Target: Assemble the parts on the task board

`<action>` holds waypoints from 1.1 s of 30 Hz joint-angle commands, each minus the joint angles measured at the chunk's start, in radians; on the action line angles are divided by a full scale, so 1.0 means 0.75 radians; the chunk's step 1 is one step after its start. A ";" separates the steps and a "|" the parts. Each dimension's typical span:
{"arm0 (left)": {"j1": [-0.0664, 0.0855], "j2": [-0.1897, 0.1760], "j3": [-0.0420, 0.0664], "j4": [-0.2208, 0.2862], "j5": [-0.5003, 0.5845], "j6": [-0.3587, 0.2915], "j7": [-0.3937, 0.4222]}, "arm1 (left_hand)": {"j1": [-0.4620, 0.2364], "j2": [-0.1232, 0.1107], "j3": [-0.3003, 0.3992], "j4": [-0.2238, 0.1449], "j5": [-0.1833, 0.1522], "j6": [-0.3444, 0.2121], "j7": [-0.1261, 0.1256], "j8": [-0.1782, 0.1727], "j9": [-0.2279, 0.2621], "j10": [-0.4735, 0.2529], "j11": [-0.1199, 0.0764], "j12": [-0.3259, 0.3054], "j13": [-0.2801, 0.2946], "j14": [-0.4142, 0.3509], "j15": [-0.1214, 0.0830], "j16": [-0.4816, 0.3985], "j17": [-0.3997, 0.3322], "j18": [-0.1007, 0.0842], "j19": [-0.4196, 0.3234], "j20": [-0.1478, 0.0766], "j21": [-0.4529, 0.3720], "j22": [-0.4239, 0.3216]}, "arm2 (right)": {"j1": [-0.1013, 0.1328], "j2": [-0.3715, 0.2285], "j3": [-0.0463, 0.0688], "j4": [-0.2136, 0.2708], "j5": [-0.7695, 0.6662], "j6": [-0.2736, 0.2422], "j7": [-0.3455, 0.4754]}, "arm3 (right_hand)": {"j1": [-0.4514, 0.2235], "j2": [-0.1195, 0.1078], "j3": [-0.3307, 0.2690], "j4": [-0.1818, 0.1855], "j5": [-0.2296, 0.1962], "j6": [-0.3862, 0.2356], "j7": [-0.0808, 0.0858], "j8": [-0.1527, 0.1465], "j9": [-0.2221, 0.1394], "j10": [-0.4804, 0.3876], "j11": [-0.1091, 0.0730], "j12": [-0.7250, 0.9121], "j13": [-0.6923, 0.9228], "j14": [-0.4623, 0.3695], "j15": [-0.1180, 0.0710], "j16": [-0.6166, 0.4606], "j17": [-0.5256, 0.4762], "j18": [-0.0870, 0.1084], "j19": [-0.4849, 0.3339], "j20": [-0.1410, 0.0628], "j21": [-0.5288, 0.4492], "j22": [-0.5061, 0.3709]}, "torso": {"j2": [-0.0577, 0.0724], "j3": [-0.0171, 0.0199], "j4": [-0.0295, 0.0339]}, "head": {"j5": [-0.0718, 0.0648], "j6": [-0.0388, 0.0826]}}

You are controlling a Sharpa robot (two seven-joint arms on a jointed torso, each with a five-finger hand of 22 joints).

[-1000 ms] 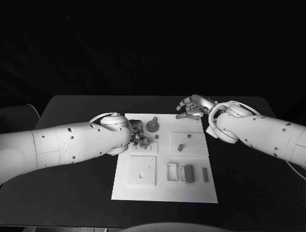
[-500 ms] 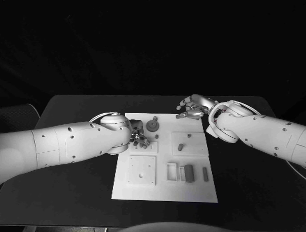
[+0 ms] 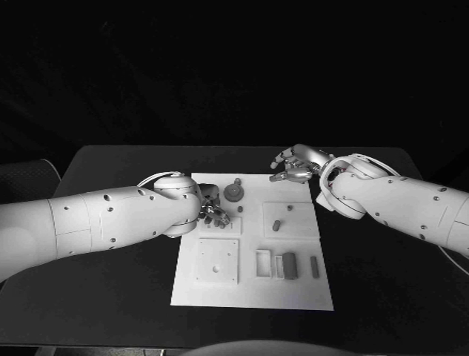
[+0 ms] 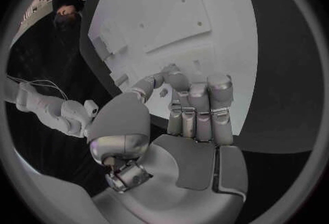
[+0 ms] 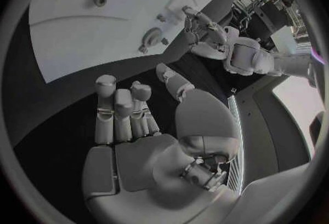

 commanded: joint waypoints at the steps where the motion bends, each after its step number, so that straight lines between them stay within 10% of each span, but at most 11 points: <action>1: -0.003 0.002 -0.002 -0.001 0.017 0.008 0.011 | 0.014 0.002 0.161 -0.172 -0.009 -0.011 -0.002 0.008 -0.002 -0.010 0.001 0.007 -0.003 -0.018 -0.022 0.008 -0.002 0.101 -0.004 -0.006 -0.004 0.014 | 0.000 0.000 0.000 0.001 0.003 0.015 0.006 | -0.014 0.000 0.000 0.006 0.009 0.000 0.009 0.007 -0.002 -0.011 0.001 0.008 -0.002 -0.007 -0.004 -0.002 -0.002 0.091 0.005 -0.008 -0.009 0.002 | 0.000 0.0003 0.0006 | -0.001 0.001; 10: -0.003 0.003 -0.002 -0.008 0.018 -0.023 0.012 | -0.034 -0.032 0.132 -0.110 -0.127 -0.019 -0.002 0.021 -0.017 -0.014 0.001 0.013 -0.018 -0.022 -0.023 0.014 -0.015 0.103 -0.006 -0.007 -0.011 0.013 | 0.000 -0.001 0.000 0.000 0.004 0.014 0.006 | -0.014 0.000 0.000 0.007 0.009 0.000 0.009 0.007 -0.002 -0.011 0.001 0.009 -0.002 -0.007 -0.004 -0.002 -0.002 0.091 0.005 -0.008 -0.009 0.002 | 0.001 0.0004 -0.0005 | -0.003 0.002; 33: -0.003 0.008 -0.002 -0.012 0.038 0.000 0.015 | 0.054 0.005 0.164 -0.174 -0.092 -0.028 -0.001 0.032 -0.034 -0.014 0.002 0.025 -0.029 -0.025 -0.022 0.027 -0.024 0.105 -0.005 -0.006 -0.006 0.019 | 0.000 -0.004 0.000 0.004 0.005 0.014 0.006 | -0.016 0.000 0.001 0.009 0.009 0.000 0.009 0.008 -0.002 -0.011 0.001 0.009 -0.003 -0.007 -0.004 -0.002 -0.003 0.091 0.006 -0.009 -0.010 0.002 | 0.000 0.0010 0.0007 | -0.003 -0.004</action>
